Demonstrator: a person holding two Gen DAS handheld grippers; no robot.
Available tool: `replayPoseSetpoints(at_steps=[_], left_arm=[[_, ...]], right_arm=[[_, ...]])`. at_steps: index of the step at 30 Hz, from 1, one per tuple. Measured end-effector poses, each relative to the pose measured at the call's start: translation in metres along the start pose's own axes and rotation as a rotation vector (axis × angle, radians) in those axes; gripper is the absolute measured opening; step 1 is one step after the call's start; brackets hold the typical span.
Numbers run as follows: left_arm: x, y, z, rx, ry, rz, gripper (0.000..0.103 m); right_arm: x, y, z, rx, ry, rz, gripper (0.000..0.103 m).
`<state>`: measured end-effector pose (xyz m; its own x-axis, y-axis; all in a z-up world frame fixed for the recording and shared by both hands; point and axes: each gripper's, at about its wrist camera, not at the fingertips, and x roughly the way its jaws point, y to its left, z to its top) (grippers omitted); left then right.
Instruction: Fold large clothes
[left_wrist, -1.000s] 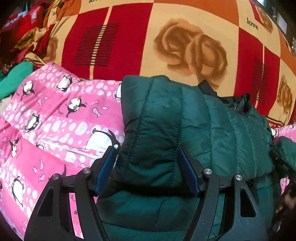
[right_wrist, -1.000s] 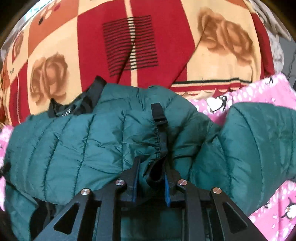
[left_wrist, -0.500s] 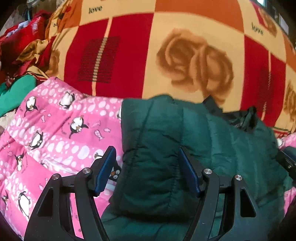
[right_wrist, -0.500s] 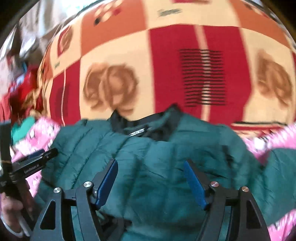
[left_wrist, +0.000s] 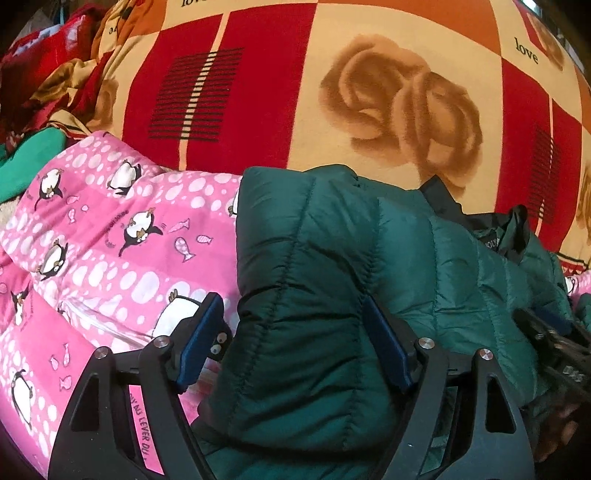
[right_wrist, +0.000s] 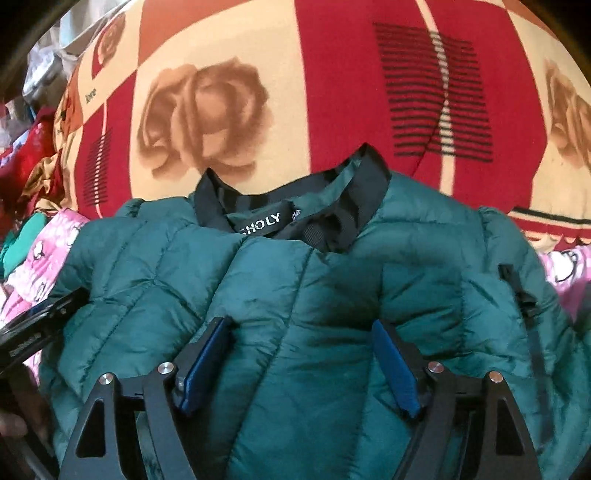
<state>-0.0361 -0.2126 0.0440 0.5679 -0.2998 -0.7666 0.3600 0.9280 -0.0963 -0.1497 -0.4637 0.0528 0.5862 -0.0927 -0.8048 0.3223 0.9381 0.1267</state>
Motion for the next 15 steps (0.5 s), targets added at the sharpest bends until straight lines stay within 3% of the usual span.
replayPoseSetpoints(at_steps=[6,9,12,15], left_arm=[[-0.001,-0.003,-0.002,0.010,-0.010,0.023,0.079],[-0.001,-0.005,-0.003,0.018,-0.017,0.034,0.079],[-0.003,-0.008,-0.004,0.037,-0.029,0.050,0.080],[-0.005,-0.011,-0.005,0.055,-0.039,0.074,0.080]], right_arm=[[-0.036,-0.027,-0.011,-0.004,-0.047,-0.058,0.077],[-0.023,-0.047,-0.024,0.014,0.014,-0.108,0.077],[-0.009,-0.060,-0.034,0.069,0.047,-0.053,0.078],[-0.011,-0.059,-0.034,0.056,0.046,-0.071,0.078]])
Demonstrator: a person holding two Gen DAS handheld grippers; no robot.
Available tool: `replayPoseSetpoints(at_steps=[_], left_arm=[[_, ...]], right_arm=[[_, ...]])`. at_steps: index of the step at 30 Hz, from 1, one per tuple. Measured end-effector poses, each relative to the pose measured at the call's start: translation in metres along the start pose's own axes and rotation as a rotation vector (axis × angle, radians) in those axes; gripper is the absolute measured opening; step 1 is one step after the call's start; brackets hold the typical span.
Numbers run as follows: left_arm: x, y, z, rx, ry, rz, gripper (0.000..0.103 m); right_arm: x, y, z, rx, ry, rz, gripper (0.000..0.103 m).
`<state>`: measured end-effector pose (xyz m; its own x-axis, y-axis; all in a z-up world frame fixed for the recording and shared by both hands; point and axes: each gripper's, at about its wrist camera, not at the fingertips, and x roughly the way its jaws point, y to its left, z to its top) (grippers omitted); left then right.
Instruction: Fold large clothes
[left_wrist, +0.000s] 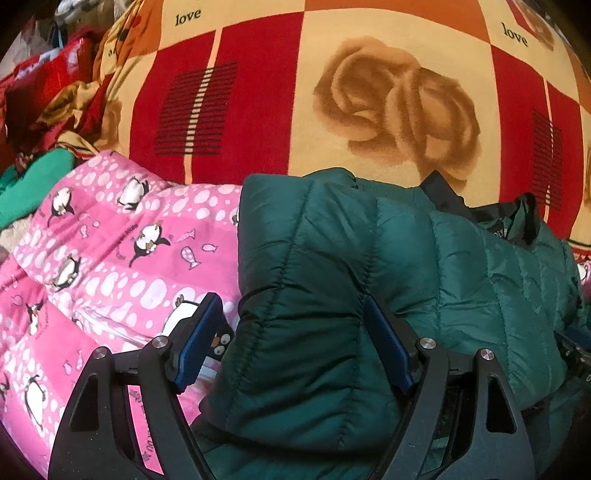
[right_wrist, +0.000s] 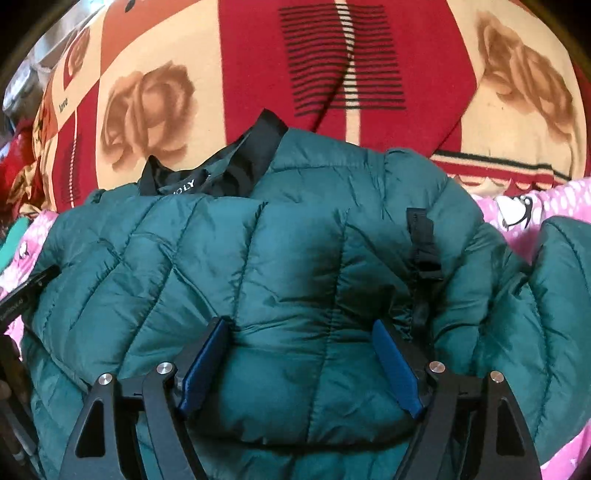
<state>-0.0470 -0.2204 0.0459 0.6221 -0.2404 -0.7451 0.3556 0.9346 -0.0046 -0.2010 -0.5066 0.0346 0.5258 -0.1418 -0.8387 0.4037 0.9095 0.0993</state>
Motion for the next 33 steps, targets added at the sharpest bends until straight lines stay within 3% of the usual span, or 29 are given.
replayPoseSetpoints(at_steps=[8,33], left_arm=[[-0.036,-0.010,-0.009,0.054,-0.025,0.014,0.080],[-0.167,-0.046,-0.048,0.119,-0.142,-0.027,0.080]], right_arm=[[-0.048,0.003,-0.011,0.015,-0.078,0.000,0.078],[-0.149,0.013,-0.066,-0.007,-0.132,-0.018,0.078]])
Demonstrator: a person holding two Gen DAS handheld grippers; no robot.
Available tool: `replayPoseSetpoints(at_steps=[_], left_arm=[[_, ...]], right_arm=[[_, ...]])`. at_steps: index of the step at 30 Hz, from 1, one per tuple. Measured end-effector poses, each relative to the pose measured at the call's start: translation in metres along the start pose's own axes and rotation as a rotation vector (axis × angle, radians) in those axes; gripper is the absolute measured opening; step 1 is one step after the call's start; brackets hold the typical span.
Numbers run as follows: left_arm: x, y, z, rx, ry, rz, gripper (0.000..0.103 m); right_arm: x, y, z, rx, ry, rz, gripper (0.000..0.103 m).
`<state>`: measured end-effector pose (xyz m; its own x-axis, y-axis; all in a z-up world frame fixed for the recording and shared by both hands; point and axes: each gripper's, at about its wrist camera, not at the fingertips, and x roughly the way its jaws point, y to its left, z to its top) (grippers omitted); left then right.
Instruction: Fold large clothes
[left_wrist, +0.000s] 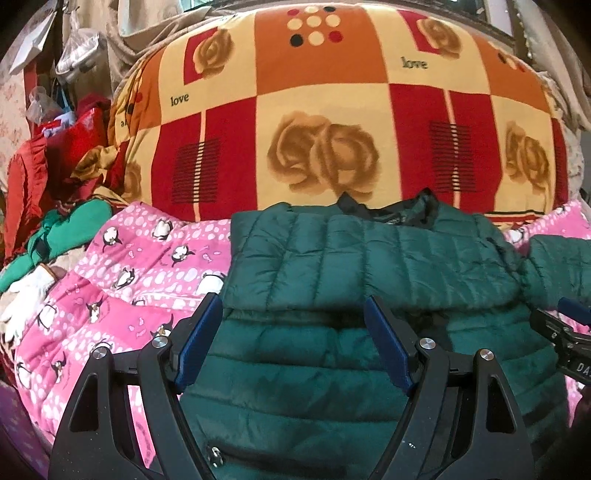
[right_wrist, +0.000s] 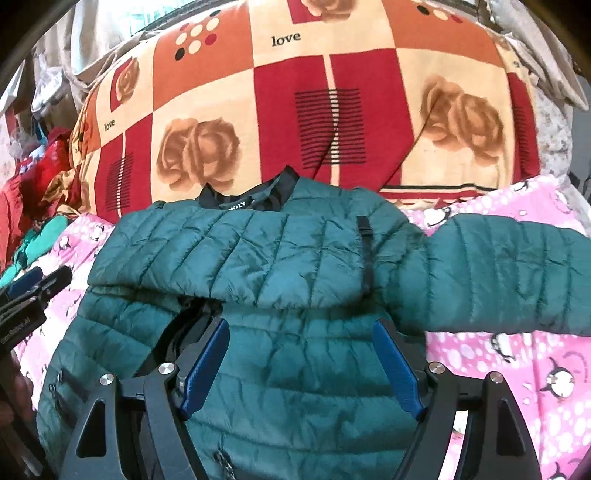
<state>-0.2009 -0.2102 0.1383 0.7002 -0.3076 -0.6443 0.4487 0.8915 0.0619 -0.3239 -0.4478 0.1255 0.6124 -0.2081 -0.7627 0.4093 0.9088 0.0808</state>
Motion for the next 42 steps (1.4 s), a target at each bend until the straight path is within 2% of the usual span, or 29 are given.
replayPoseSetpoints(at_steps=[11,17,21,30,42], left_arm=[[-0.022,-0.039,-0.004,0.033,-0.025,-0.069,0.080],[-0.003,-0.045,-0.005,0.024,-0.007,-0.088,0.080],[0.018,-0.041,-0.006,-0.014,0.021,-0.110,0.080],[0.065,-0.037,-0.007,-0.014,0.080,-0.118,0.080],[0.068,-0.034,-0.007,-0.023,0.076,-0.135,0.080]], right_arm=[[-0.026,-0.021,-0.013,0.002,-0.027,-0.044,0.078],[-0.024,-0.032,-0.018,0.024,-0.066,-0.075,0.078],[-0.007,-0.037,-0.018,0.032,-0.030,-0.086,0.078],[0.023,-0.062,-0.012,0.071,0.011,-0.158,0.078],[0.012,-0.111,-0.007,0.118,0.021,-0.256,0.078]])
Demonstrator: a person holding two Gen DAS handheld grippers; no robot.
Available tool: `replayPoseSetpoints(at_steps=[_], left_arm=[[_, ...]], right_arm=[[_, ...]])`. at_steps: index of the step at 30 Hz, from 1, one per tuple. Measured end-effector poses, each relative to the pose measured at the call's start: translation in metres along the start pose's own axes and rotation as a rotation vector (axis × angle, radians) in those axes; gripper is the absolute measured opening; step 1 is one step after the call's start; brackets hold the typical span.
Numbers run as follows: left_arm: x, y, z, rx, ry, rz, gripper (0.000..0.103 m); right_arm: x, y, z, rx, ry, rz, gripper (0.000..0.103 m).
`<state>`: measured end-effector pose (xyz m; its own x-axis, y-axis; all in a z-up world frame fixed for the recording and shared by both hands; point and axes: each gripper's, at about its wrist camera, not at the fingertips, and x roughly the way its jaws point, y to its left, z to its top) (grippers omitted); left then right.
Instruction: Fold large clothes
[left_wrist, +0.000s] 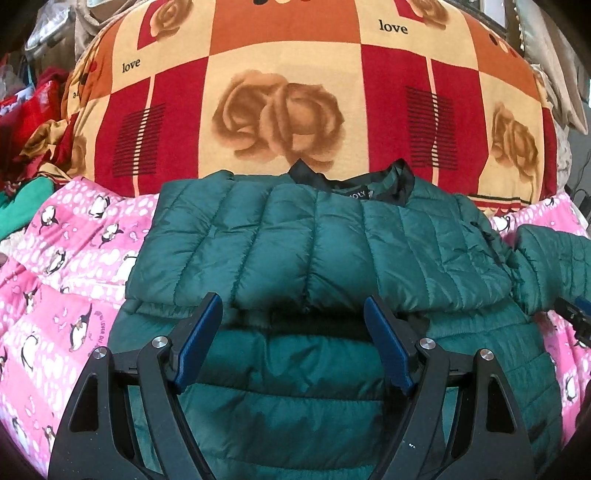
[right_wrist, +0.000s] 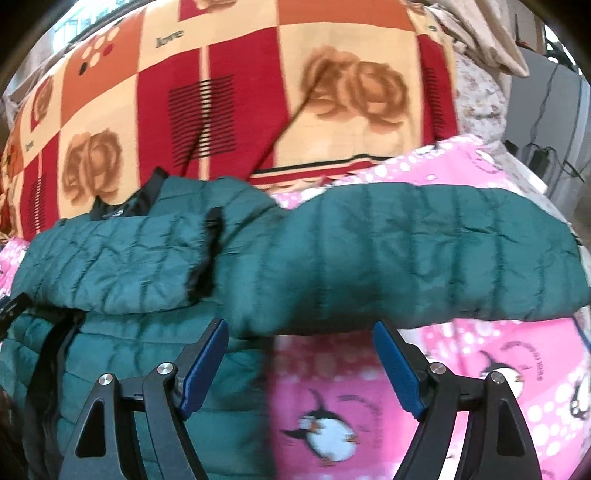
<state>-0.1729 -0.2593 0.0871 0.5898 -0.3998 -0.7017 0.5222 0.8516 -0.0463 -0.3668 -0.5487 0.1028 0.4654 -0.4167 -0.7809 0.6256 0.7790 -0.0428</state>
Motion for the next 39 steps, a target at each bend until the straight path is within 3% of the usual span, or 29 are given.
replayPoseSetpoints(at_steps=[18,24,29,32,36,37,39], left_arm=[[0.004,0.009,-0.001,-0.045,0.014,-0.007,0.080],[0.001,0.011,0.021,0.014,-0.006,0.023,0.080],[0.000,0.034,0.035,-0.051,-0.037,0.024,0.080],[0.010,0.044,0.032,-0.088,-0.016,0.024,0.080],[0.026,0.046,0.027,-0.127,0.063,-0.013,0.080],[0.027,0.044,0.025,-0.127,0.065,-0.017,0.080],[0.027,0.039,0.024,-0.105,0.061,-0.006,0.080]], right_arm=[[-0.018,-0.146,-0.008,0.228,0.010,-0.216,0.078],[-0.021,-0.198,-0.007,0.408,-0.019,-0.191,0.078],[-0.010,-0.222,0.003,0.470,-0.031,-0.206,0.078],[0.003,-0.241,0.005,0.566,-0.051,-0.165,0.078],[0.004,-0.240,0.011,0.565,-0.112,-0.171,0.051],[0.001,-0.236,0.014,0.546,-0.133,-0.163,0.034],[-0.005,-0.230,0.021,0.516,-0.163,-0.112,0.026]])
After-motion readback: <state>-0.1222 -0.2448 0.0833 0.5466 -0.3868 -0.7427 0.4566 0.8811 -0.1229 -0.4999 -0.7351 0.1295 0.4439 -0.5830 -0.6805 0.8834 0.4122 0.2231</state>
